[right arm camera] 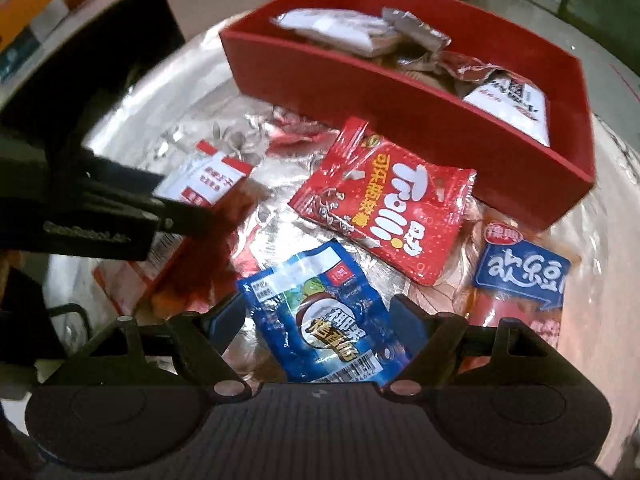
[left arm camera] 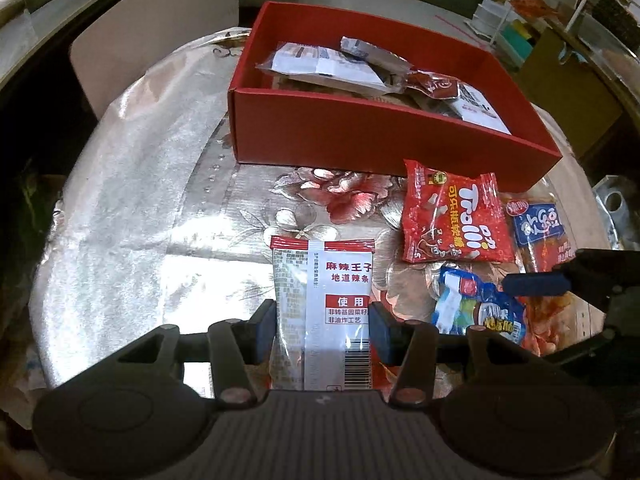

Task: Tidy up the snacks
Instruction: 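Hold the spicy-strip bag with the left gripper while the right gripper grasps the blue coconut bag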

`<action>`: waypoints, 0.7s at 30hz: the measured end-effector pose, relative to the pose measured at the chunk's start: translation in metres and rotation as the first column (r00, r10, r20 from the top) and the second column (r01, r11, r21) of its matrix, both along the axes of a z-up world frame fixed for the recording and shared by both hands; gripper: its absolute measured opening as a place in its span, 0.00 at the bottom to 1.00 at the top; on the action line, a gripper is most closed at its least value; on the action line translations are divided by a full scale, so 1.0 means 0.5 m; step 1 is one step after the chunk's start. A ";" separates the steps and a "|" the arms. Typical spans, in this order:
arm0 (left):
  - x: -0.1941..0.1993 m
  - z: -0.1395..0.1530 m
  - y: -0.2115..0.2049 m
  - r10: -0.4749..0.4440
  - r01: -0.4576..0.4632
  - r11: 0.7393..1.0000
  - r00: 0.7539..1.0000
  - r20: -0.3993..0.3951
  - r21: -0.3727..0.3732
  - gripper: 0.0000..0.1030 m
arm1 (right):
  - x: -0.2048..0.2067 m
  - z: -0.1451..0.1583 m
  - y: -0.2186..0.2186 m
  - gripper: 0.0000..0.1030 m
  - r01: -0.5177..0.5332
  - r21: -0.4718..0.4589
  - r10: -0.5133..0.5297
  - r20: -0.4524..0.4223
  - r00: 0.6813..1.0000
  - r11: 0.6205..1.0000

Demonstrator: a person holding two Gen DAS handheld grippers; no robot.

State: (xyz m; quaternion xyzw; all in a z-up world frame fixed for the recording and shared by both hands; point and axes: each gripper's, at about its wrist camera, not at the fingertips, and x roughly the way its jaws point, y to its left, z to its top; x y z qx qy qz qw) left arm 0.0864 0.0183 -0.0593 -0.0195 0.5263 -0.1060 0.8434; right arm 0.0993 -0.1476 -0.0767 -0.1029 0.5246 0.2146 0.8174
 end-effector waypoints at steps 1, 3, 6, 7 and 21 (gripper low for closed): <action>0.000 0.000 -0.001 -0.003 0.003 1.000 1.000 -0.001 0.000 0.42 | 0.006 -0.005 -0.002 0.84 0.007 0.001 -0.007 -0.003 1.000 1.000; 0.000 -0.001 -0.003 -0.008 0.008 1.000 1.000 -0.002 0.001 0.42 | 0.015 -0.011 -0.007 0.85 0.021 0.003 -0.021 -0.025 0.999 1.000; 0.001 -0.002 0.002 -0.002 0.002 1.000 1.000 -0.006 0.000 0.42 | 0.012 -0.016 -0.006 0.94 0.015 -0.010 -0.015 -0.035 0.999 1.000; 0.002 -0.002 0.004 0.001 -0.001 1.000 1.000 -0.007 -0.001 0.42 | 0.009 -0.020 -0.002 0.95 0.010 -0.013 -0.010 -0.040 0.999 1.000; 0.001 -0.012 0.004 -0.008 0.009 1.000 0.999 -0.034 0.015 0.42 | -0.009 -0.019 -0.022 1.00 0.013 0.049 -0.012 -0.029 1.000 0.999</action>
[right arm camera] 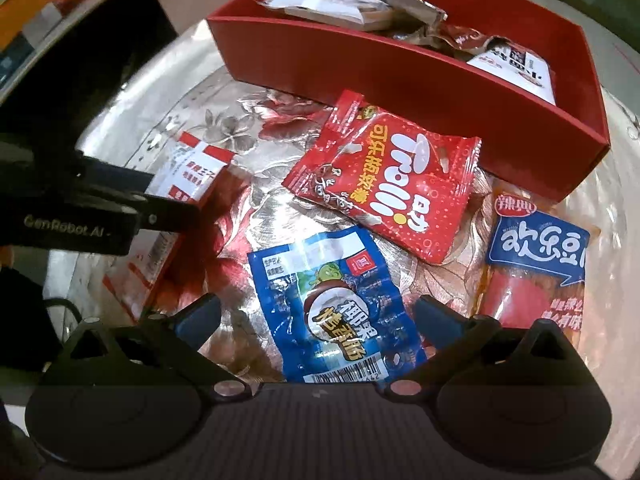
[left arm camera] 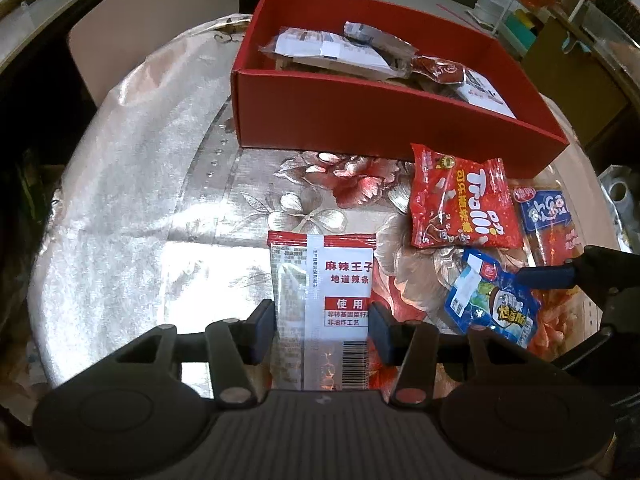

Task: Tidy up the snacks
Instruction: 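Hold the spicy-strip bag with the left gripper while the right gripper grasps the blue coconut bag, then lift both bags and carry them over the red box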

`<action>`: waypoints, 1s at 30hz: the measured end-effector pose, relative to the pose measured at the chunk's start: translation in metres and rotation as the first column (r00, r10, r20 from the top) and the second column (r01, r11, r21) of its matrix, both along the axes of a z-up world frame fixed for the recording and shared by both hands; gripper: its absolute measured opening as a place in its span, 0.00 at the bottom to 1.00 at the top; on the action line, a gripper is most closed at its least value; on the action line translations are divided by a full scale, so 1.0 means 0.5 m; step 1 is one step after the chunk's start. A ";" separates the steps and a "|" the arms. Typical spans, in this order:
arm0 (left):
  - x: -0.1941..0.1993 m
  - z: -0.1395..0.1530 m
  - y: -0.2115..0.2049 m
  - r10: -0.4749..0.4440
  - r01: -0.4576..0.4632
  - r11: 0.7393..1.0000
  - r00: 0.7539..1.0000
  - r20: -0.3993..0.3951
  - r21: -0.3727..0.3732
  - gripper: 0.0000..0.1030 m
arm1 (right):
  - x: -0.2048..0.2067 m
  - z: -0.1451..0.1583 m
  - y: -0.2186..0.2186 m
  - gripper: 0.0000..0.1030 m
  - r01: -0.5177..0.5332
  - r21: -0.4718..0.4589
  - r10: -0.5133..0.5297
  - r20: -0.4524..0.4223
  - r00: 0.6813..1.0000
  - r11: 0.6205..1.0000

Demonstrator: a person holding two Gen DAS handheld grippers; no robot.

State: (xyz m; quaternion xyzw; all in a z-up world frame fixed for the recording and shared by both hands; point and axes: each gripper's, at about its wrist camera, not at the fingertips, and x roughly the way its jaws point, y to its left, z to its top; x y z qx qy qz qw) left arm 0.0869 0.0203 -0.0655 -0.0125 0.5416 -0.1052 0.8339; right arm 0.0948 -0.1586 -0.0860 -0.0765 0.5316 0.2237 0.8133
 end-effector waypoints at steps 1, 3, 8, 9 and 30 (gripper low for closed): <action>-0.001 0.000 -0.002 -0.004 0.004 1.000 1.000 0.001 0.002 0.42 | -0.007 0.001 -0.002 1.00 -0.013 -0.004 0.013 0.014 1.000 1.000; -0.002 -0.003 -0.004 -0.007 0.007 1.000 1.000 -0.001 0.009 0.43 | -0.020 -0.002 0.006 1.00 -0.051 -0.043 0.052 0.037 0.998 0.998; -0.009 -0.015 -0.012 -0.012 0.012 0.999 1.000 -0.005 0.045 0.50 | -0.032 -0.010 0.036 1.00 -0.042 -0.124 0.052 0.079 0.996 0.991; -0.010 -0.015 -0.014 -0.012 0.012 0.998 1.000 -0.006 0.054 0.54 | -0.028 -0.012 0.043 1.00 -0.032 -0.130 0.042 0.078 0.996 0.991; -0.037 -0.003 -0.024 0.028 -0.030 0.993 0.999 0.024 0.110 0.40 | -0.030 0.035 -0.020 0.76 0.087 -0.113 -0.075 0.110 0.991 0.990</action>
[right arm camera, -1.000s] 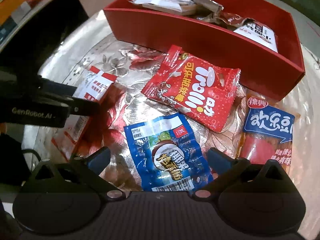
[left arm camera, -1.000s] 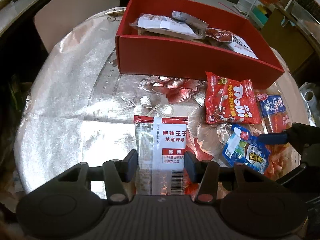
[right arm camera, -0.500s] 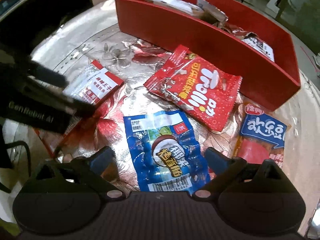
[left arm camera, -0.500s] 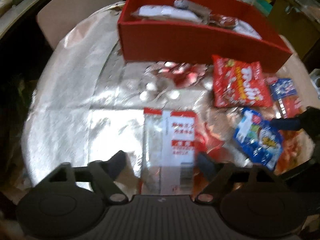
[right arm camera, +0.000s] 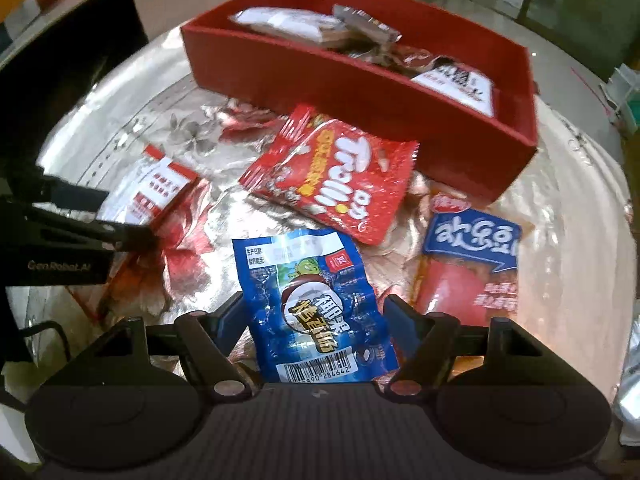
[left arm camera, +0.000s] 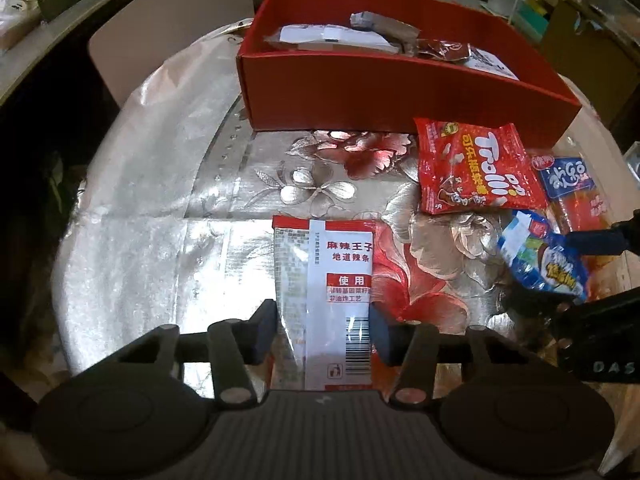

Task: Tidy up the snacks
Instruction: 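Lift both bags and carry them over the red box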

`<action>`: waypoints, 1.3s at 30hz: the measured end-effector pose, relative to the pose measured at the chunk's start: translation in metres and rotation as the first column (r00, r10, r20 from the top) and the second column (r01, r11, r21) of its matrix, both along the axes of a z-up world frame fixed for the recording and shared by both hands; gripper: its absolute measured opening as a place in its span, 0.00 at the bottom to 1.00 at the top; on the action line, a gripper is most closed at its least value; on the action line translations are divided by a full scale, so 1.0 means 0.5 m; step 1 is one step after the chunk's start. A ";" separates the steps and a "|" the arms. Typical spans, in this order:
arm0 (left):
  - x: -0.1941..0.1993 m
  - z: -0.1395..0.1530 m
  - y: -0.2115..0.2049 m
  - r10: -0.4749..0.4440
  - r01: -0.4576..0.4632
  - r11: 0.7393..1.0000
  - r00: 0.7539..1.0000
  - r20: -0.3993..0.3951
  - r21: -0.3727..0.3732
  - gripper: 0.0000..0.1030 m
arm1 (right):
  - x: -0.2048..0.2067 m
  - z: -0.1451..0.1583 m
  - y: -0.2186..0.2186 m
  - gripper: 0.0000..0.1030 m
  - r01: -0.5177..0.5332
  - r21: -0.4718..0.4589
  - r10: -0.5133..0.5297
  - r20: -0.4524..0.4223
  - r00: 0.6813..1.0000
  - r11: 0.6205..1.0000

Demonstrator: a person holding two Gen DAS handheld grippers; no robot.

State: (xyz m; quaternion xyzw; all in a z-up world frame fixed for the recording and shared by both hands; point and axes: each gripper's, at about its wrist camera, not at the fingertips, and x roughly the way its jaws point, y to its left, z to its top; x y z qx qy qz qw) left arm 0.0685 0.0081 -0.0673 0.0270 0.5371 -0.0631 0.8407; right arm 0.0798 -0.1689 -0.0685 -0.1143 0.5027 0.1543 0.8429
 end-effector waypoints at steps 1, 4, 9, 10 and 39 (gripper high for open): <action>-0.001 0.002 0.002 0.002 -0.001 1.000 1.000 0.003 -0.011 0.40 | 0.002 0.004 0.000 0.76 0.004 0.008 -0.004 0.004 1.000 1.000; -0.002 0.015 0.007 0.015 -0.014 0.999 1.000 0.024 -0.046 0.40 | 0.001 0.021 -0.009 0.76 0.018 0.034 -0.019 0.020 1.000 0.999; 0.001 0.043 0.017 0.040 -0.034 0.996 0.997 0.061 -0.082 0.40 | 0.013 0.040 -0.015 0.76 0.034 0.063 -0.036 0.035 0.999 0.997; 0.002 0.046 0.019 0.045 -0.040 0.996 0.997 0.063 -0.085 0.40 | 0.015 0.045 -0.015 0.76 0.038 0.067 -0.041 0.040 0.998 0.997; 0.109 0.162 -0.025 0.049 -0.009 0.976 0.983 0.179 -0.216 0.40 | 0.057 0.186 -0.141 0.74 0.206 0.374 -0.265 0.113 0.957 0.904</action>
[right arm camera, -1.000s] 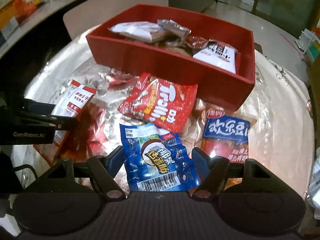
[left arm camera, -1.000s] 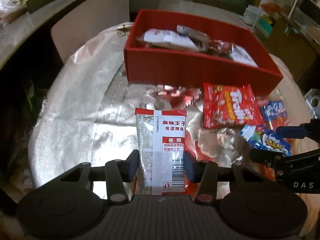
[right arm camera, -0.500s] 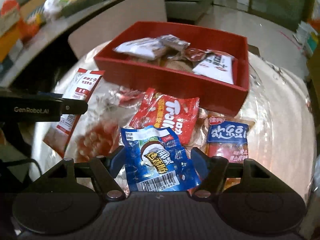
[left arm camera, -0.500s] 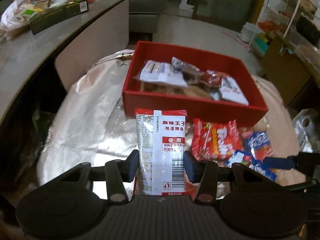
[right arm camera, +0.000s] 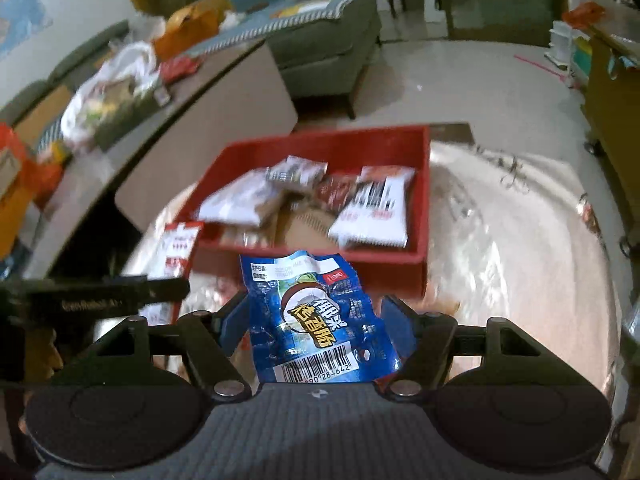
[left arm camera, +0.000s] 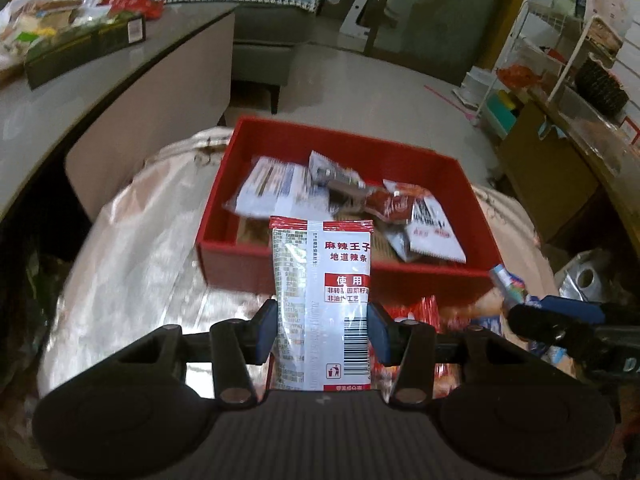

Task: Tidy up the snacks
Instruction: 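Lift both bags and carry them over the red box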

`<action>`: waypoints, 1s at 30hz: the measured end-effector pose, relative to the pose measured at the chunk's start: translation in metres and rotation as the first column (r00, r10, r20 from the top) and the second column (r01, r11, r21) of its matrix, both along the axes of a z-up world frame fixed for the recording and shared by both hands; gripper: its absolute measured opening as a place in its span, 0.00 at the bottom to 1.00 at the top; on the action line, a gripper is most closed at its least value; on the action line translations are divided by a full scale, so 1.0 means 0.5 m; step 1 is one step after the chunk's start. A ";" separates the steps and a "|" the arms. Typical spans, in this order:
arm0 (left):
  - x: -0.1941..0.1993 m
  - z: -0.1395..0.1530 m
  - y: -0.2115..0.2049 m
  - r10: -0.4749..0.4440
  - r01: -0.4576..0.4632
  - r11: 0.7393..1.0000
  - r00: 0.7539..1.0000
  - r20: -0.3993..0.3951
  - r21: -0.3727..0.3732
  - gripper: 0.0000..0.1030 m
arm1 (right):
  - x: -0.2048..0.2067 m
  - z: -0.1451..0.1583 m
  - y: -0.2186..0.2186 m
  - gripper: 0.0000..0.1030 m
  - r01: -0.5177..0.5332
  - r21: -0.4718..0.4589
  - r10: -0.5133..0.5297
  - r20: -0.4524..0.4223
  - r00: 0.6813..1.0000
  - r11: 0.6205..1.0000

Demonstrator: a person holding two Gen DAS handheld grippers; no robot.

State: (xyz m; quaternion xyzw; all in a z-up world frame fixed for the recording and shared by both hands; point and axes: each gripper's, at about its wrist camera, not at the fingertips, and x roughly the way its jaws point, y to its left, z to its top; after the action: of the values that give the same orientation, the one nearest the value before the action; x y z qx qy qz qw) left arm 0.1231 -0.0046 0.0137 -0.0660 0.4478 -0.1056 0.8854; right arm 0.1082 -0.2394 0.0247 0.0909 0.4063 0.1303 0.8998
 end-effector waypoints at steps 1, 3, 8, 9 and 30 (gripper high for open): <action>0.008 0.004 -0.002 0.002 -0.002 1.000 1.000 0.006 -0.002 0.40 | 0.005 0.003 -0.005 0.74 0.006 0.008 -0.006 0.009 1.000 1.000; 0.022 0.011 -0.006 0.005 -0.005 1.000 1.000 0.018 -0.008 0.40 | 0.016 0.012 -0.017 0.74 0.026 0.024 -0.026 0.024 0.999 0.999; 0.055 0.029 -0.025 0.001 -0.001 1.000 0.998 0.064 0.001 0.40 | 0.044 0.020 -0.044 0.74 0.075 0.043 -0.077 0.041 0.996 0.996; 0.062 0.032 -0.028 -0.001 0.001 1.000 0.998 0.069 0.000 0.40 | 0.050 0.021 -0.047 0.74 0.082 0.044 -0.084 0.044 0.995 0.996; 0.176 0.040 -0.037 0.036 -0.037 0.999 0.992 0.122 0.006 0.40 | 0.165 0.012 -0.034 0.74 0.117 0.047 -0.119 0.063 0.991 0.992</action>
State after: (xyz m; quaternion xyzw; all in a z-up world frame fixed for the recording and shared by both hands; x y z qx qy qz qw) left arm 0.2111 -0.0231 0.0335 -0.0638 0.3920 -0.0912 0.9132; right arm 0.1906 -0.2565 0.0308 0.1297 0.3675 0.0884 0.9167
